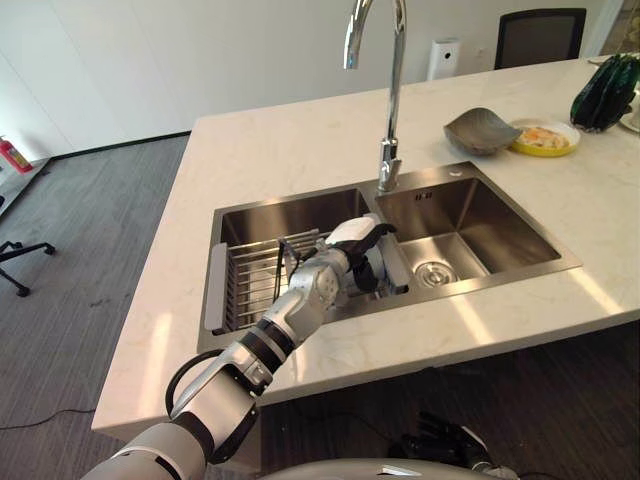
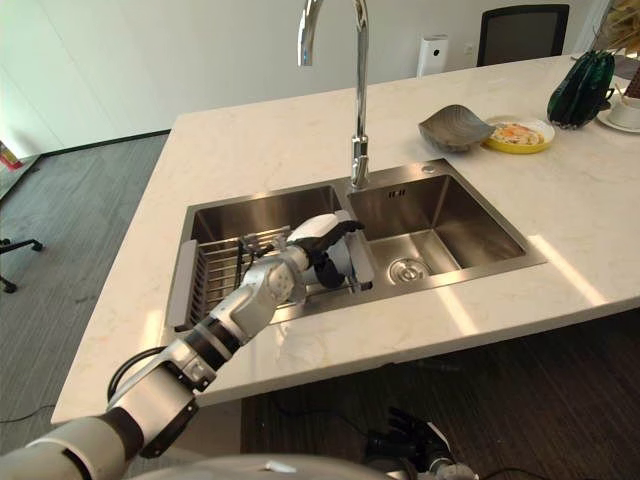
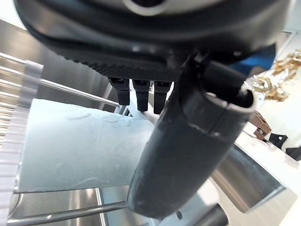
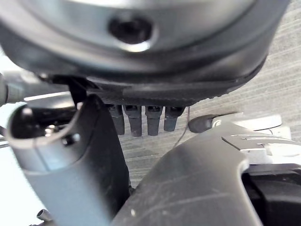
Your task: Place the dishes in the dishwasher.
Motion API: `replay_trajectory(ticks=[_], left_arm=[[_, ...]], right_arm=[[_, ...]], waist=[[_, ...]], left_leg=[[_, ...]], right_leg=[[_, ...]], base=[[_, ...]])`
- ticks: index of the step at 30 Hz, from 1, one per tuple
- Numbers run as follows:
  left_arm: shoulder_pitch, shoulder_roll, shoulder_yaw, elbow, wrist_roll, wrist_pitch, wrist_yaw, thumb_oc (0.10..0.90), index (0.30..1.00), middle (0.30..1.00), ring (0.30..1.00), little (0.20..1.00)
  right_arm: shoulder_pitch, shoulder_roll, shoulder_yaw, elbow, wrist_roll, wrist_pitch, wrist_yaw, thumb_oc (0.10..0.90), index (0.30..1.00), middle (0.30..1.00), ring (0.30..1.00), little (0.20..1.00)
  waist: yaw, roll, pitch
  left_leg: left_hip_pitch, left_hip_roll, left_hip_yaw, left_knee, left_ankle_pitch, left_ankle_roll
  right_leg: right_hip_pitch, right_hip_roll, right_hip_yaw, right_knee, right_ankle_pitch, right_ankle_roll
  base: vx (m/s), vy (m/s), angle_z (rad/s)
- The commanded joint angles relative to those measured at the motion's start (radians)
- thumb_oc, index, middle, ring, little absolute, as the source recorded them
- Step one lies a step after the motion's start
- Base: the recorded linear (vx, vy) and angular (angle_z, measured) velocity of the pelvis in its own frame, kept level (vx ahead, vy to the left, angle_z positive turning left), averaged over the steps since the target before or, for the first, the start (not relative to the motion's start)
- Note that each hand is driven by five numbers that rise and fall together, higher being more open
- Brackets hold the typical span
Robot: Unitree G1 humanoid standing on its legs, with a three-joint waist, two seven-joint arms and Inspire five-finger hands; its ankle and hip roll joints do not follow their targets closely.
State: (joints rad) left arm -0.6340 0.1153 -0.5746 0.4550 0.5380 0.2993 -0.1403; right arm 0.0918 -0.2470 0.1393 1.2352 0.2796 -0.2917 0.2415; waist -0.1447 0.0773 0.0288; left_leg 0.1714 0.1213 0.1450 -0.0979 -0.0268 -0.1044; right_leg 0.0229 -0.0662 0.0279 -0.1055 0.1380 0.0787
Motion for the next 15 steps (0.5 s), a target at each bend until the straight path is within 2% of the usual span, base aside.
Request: replay_trajectory(ticks=[1, 6, 15], left_arm=[[-0.107, 0.061, 0.031, 0.085, -0.009, 0.033, 0.051, 0.8, 0.9, 0.9, 0.9, 0.9], [-0.082, 0.059, 0.036, 0.09, -0.024, 0.046, 0.051, 0.8, 0.9, 0.9, 0.9, 0.9], [-0.064, 0.05, 0.006, 0.092, 0.004, 0.057, -0.001, 0.8, 0.9, 0.9, 0.9, 0.9]], right_arm=[[0.002, -0.013, 0.011, 0.055, 0.015, -0.017, 0.044, 0.8, 0.9, 0.9, 0.9, 0.9], [-0.012, -0.007, 0.014, 0.06, 0.001, 0.007, 0.045, 0.8, 0.9, 0.9, 0.9, 0.9], [-0.022, -0.007, 0.019, 0.068, -0.001, 0.019, 0.059, 0.8, 0.9, 0.9, 0.9, 0.9]], waist=[[-0.005, 0.003, 0.006], [0.005, -0.008, 0.004], [0.015, -0.01, 0.003]], left_leg=[[-0.019, 0.016, -0.028, 0.011, 0.016, -0.059], [-0.018, 0.019, -0.026, 0.011, 0.014, -0.059], [-0.02, 0.017, -0.027, 0.011, 0.016, -0.059]], right_leg=[[0.088, -0.023, -0.025, 0.018, -0.141, 0.03], [0.09, -0.023, -0.032, 0.018, -0.141, 0.029], [0.093, -0.024, -0.037, 0.018, -0.142, 0.03]], base=[[0.0, 0.0, 0.0], [0.0, 0.0, 0.0], [0.0, 0.0, 0.0]])
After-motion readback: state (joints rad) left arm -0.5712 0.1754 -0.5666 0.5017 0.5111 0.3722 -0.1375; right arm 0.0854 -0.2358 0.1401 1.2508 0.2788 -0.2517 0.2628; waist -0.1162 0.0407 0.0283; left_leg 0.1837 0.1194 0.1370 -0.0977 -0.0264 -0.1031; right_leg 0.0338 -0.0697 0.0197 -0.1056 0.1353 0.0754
